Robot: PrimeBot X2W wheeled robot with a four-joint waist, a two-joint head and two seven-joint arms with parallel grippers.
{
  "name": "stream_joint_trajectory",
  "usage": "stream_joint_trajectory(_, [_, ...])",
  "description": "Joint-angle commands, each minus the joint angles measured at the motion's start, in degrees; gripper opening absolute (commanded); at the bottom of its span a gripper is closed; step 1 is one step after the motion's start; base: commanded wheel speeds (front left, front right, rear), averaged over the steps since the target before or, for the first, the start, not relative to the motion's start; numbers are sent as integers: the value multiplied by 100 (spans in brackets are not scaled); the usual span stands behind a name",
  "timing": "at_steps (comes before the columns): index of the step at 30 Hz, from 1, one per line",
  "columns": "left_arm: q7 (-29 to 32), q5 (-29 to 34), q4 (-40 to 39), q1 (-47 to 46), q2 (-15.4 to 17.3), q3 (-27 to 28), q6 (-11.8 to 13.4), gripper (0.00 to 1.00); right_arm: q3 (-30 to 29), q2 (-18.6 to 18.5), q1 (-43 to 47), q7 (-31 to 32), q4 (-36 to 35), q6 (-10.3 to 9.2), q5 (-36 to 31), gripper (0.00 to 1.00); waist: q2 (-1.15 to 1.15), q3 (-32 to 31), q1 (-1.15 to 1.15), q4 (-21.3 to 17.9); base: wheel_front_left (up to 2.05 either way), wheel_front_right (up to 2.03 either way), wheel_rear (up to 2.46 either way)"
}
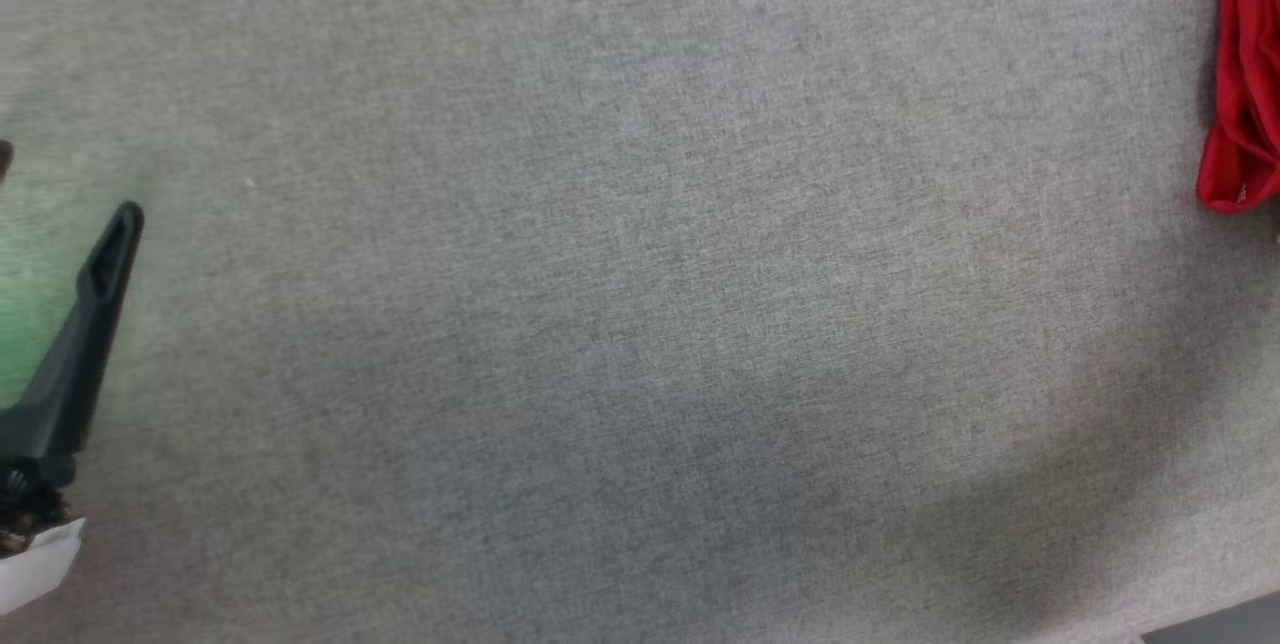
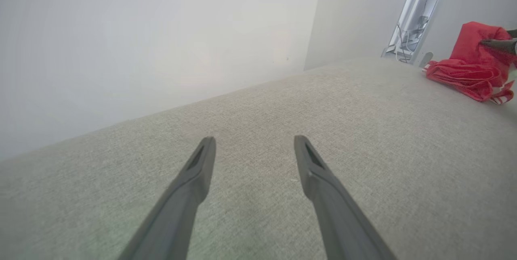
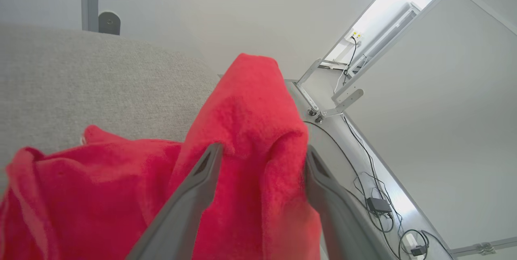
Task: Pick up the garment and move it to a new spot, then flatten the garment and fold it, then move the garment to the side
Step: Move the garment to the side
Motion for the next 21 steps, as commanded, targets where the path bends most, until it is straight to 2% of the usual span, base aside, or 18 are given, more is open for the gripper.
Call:
stream_joint_trajectory(1, [4,-22,38,-88,-88,-38,11,100,-31,-5,-72,-35,-48,-9,4,100,0,-170,0,114,0,0,0])
stream_joint_trajectory(11, [4,-55,362,-341,-574,-430,11,100,-68,-2,47,287,-222,-9,-191,100,0,-750,0,411,0,0,0])
stream_joint_trajectory(16, [4,-21,756,-462,-926,-731,11,100,291,-5,361,315,-6,-9,163,100,0,-1140,0,665,0,0,0])
stream_joint_trajectory(21, [3,-9,1378,-506,-1321,-1002,10,100,931,-5,735,-55,493,-9,482,100,0,-1612,0,998,0,0,0])
